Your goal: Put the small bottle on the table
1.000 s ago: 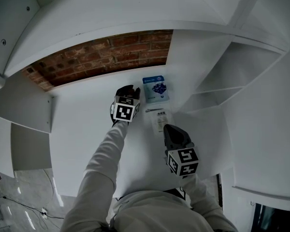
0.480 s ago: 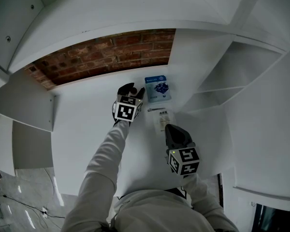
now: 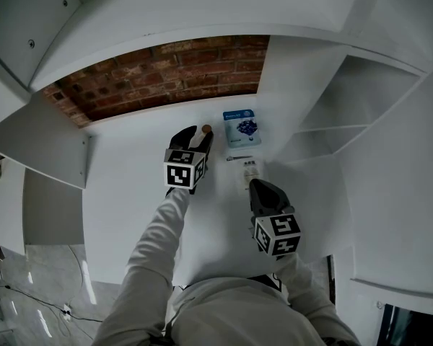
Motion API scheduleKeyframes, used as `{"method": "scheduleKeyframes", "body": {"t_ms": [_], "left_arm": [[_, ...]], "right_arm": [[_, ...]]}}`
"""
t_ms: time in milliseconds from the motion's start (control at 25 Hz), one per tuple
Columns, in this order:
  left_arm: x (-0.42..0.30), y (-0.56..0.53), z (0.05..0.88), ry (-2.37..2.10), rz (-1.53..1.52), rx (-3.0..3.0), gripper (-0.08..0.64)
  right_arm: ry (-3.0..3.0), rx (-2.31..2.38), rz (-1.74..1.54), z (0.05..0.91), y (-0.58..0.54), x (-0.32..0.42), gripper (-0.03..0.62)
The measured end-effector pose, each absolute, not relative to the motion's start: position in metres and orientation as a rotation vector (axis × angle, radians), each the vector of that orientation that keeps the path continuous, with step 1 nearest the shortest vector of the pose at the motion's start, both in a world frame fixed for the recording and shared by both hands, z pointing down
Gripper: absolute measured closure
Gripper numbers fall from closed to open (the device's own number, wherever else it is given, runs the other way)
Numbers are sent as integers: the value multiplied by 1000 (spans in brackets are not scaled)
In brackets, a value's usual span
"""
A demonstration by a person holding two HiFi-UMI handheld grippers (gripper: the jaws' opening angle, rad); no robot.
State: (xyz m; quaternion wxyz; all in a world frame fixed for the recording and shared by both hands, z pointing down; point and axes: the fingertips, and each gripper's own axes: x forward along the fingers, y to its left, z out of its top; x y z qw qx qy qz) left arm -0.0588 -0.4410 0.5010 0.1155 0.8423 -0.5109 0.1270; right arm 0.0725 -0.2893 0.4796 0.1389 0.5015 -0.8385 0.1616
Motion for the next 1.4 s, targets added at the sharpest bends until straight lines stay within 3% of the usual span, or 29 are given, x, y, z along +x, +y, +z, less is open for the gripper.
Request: {"method": "scheduleKeyframes", "body": {"t_ms": [720, 1400], "left_arm": [[-128, -339, 503, -1604, 306, 2352, 496], [-155, -259, 495, -1651, 230, 2285, 531]], "right_arm": [[-2464, 1406, 426, 471, -275, 48, 565], [-2479, 1350, 400, 470, -249, 22, 565]]}}
